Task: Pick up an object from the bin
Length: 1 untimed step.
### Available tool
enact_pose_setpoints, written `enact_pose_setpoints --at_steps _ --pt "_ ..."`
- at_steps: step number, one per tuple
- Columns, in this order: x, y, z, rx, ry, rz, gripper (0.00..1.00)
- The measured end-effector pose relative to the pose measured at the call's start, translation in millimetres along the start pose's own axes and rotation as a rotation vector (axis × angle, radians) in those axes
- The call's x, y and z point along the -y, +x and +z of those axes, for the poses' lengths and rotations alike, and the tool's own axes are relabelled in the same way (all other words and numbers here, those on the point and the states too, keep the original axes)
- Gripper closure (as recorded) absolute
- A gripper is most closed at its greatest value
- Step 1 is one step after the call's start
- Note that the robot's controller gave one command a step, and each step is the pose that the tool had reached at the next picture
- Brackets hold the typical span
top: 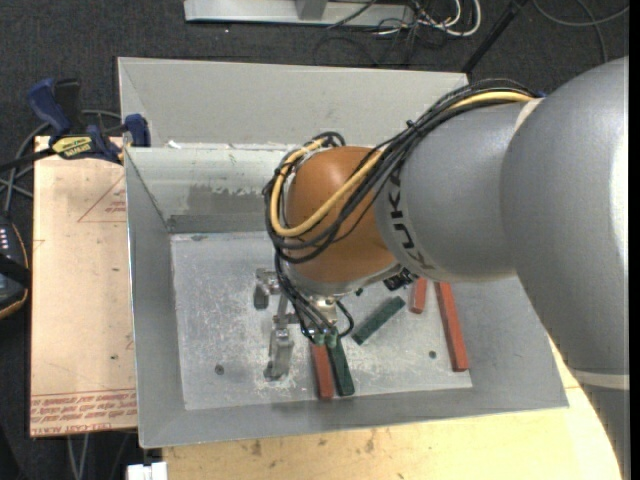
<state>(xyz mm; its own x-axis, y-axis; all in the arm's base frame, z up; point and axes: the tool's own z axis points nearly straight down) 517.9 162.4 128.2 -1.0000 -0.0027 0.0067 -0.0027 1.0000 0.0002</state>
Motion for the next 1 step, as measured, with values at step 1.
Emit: enact_pose_setpoints --at_steps 1 --pt "63.8 34.1 -9.9 0.005 0.001 0.355 0.00"
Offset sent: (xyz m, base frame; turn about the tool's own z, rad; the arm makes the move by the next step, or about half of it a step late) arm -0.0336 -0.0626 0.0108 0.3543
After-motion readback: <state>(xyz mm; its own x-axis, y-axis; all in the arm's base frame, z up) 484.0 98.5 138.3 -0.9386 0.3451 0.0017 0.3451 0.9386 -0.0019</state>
